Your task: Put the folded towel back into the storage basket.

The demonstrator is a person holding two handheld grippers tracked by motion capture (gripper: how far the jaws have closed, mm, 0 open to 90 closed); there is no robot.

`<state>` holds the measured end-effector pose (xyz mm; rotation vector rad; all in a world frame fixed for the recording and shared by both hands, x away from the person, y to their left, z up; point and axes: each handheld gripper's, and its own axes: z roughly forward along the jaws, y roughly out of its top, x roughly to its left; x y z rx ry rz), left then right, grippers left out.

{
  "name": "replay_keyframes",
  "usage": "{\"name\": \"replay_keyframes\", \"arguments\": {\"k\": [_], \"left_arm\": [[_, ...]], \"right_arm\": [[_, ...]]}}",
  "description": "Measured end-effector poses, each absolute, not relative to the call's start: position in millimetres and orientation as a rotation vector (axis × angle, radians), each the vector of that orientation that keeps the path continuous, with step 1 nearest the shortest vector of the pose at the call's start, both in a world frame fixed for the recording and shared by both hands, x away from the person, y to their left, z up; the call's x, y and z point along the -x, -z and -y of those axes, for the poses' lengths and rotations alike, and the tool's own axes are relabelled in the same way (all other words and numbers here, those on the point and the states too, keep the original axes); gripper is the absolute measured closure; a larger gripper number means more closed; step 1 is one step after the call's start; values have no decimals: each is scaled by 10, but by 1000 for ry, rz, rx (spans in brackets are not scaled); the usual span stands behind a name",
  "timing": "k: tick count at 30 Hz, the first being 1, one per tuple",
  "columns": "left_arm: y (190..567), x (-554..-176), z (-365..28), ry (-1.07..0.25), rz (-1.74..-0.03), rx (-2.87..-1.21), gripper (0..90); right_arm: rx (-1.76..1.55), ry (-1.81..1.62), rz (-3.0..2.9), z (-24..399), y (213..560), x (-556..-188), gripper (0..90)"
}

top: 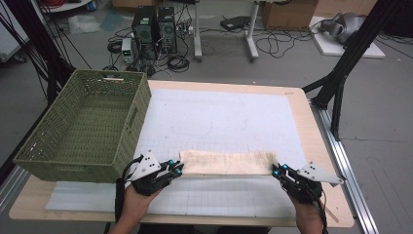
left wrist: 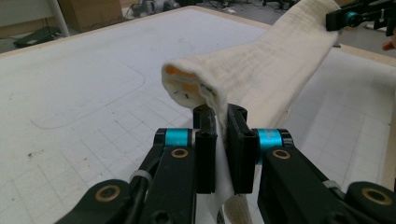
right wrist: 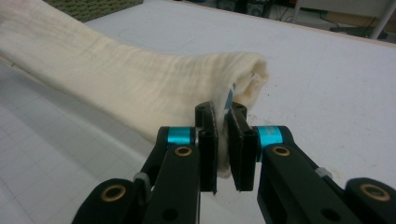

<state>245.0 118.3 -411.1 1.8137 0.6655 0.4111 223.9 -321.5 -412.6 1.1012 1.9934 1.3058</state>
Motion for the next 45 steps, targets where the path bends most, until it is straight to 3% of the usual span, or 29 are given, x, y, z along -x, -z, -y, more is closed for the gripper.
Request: {"name": "replay_keyframes", "arguments": {"k": [21, 45], "left_arm": [[3952, -2358, -1283, -426, -645, -1766, 825], [3750, -2253, -1562, -485, -691, -1697, 825]], "right_arm": [[-1058, -1377, -1961, 3189, 3964, -2252, 831], [-956, -1423, -1974, 2856, 3675, -2762, 831]]}}
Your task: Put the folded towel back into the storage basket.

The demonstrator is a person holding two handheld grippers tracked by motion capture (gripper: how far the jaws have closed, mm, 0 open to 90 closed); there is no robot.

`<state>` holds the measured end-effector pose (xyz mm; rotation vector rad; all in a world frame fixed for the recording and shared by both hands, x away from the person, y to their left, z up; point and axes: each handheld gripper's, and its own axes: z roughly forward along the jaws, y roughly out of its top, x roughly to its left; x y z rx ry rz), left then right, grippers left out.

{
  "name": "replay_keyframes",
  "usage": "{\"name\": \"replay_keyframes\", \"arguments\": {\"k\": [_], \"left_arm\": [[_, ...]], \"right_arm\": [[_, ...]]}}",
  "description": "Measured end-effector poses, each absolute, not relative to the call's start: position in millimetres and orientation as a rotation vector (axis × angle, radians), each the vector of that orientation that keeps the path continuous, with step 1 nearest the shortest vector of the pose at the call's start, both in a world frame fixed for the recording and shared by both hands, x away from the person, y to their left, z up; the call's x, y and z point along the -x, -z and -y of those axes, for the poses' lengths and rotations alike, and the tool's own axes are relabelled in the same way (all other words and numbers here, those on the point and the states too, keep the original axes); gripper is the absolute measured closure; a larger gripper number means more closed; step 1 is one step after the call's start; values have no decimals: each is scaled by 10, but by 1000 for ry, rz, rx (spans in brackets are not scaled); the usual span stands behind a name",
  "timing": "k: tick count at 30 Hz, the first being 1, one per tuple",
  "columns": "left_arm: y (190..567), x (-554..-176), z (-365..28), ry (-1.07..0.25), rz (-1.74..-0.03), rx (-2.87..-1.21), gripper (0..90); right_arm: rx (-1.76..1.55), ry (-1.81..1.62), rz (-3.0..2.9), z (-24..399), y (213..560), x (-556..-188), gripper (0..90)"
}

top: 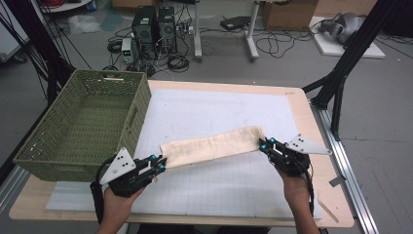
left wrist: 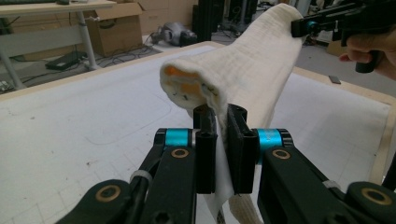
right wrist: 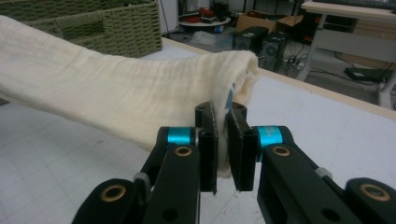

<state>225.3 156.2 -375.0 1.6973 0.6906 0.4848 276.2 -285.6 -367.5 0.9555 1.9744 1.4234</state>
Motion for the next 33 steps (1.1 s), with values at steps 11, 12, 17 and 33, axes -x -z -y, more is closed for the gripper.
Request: {"name": "replay_keyframes", "arguments": {"k": [11, 12, 17, 33], "left_arm": [[3697, -2208, -1677, -509, -713, -1678, 825], [3692, -2200, -1687, -511, -716, -1672, 825], [3654, -2166, -1756, -526, -718, -1662, 825], [3571, -2089, -1934, -562, -734, -1637, 826]], "right_arm": [[-910, -1438, -1978, 2707, 3595, -2956, 831], [-909, -1441, -1981, 2689, 3584, -2968, 831], [-891, -1457, -1982, 2595, 3529, -3047, 831], [-858, -1467, -2006, 2298, 3438, -3296, 831]]}}
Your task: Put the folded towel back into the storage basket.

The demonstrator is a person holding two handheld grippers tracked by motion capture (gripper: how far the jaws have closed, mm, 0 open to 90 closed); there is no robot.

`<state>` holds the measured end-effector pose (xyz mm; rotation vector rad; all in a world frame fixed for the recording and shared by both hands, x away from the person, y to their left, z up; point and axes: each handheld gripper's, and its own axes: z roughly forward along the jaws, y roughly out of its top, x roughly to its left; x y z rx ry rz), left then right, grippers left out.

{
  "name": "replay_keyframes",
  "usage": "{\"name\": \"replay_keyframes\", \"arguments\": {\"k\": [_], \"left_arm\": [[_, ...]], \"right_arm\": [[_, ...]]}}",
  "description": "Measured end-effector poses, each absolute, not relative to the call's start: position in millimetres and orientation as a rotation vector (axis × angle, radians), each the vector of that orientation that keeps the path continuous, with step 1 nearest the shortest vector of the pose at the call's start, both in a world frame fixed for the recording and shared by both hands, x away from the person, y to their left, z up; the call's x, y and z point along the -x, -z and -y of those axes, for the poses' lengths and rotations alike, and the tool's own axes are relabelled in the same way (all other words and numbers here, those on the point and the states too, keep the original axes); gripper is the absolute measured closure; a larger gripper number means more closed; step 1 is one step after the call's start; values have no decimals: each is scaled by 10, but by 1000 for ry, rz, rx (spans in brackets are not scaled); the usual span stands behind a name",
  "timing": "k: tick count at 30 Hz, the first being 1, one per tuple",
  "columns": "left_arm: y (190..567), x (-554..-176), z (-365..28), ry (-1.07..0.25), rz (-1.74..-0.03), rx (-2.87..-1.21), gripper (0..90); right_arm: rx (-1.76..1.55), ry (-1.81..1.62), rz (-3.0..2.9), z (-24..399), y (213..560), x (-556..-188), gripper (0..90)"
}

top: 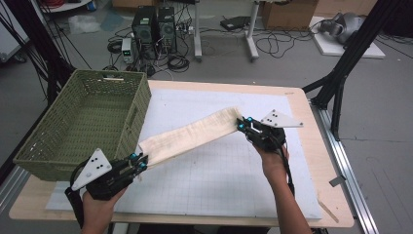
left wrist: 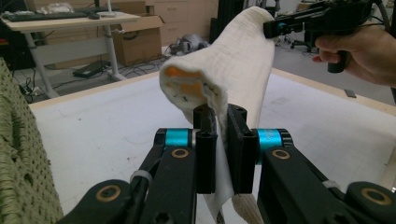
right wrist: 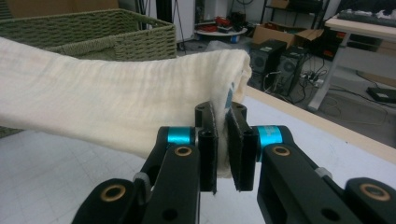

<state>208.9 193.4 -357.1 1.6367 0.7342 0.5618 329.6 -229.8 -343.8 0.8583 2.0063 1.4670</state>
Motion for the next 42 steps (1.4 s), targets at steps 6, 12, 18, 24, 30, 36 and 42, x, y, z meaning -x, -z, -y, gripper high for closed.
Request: {"name": "replay_keyframes", "arguments": {"k": [6, 12, 18, 24, 30, 36, 42], "left_arm": [[3536, -2060, -1989, -574, -734, -1628, 826], [3514, -2042, -2016, -582, -732, -1624, 826], [3482, -2015, -2048, -600, -734, -1620, 827], [3437, -1980, -2163, -622, -746, -1602, 827], [3382, -1926, -2298, -656, -759, -1583, 827], [3344, -1882, -2438, -686, -780, -1563, 827], [3304, -1857, -2587, -713, -807, -1538, 826]], "right_arm": [[-842, -1471, -2014, 2208, 3408, -3350, 831], [-842, -1470, -2024, 2161, 3418, -3382, 831], [-835, -1480, -2029, 2070, 3381, -3477, 830], [-814, -1481, -2045, 1903, 3330, -3578, 831], [-778, -1481, -2058, 1661, 3218, -3712, 831], [-742, -1473, -2077, 1352, 3083, -3868, 831], [-714, -1475, -2100, 1078, 3005, -4013, 831]]}}
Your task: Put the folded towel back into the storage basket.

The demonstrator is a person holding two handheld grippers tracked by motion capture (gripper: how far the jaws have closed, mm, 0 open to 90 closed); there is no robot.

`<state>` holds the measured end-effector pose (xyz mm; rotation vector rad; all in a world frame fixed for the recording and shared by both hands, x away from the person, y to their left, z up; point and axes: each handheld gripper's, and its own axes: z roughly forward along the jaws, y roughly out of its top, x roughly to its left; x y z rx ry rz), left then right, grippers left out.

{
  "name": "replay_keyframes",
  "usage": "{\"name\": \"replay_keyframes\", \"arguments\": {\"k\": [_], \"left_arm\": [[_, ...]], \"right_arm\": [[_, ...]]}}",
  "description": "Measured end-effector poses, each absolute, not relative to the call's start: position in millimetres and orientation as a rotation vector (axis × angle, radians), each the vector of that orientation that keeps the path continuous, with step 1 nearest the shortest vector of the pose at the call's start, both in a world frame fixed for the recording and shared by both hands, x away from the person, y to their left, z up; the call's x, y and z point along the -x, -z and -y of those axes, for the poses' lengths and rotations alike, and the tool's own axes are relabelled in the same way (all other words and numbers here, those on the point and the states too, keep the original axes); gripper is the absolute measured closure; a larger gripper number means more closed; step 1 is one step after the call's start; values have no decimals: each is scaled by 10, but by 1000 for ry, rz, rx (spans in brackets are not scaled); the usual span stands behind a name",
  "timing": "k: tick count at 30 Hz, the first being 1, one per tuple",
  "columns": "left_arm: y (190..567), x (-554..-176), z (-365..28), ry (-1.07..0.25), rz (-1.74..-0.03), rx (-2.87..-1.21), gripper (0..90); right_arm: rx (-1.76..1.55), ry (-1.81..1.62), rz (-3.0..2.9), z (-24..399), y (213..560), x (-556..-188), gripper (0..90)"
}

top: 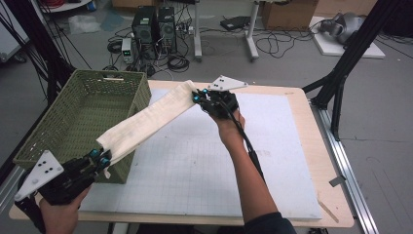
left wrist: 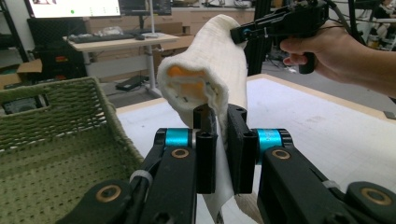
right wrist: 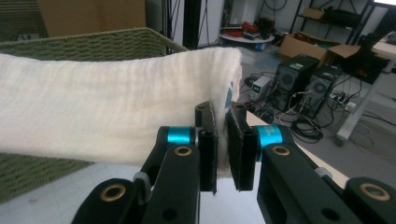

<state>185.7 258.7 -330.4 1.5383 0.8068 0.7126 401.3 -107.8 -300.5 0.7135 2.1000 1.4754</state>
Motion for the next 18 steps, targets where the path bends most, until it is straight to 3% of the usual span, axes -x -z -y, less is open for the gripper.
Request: {"name": "replay_keyframes", "arguments": {"k": [18], "left_arm": [[3277, -1843, -3107, -828, -939, -1479, 826]], "right_arm": [[-607, -1449, -2171, 43, 2801, -4471, 830]]}}
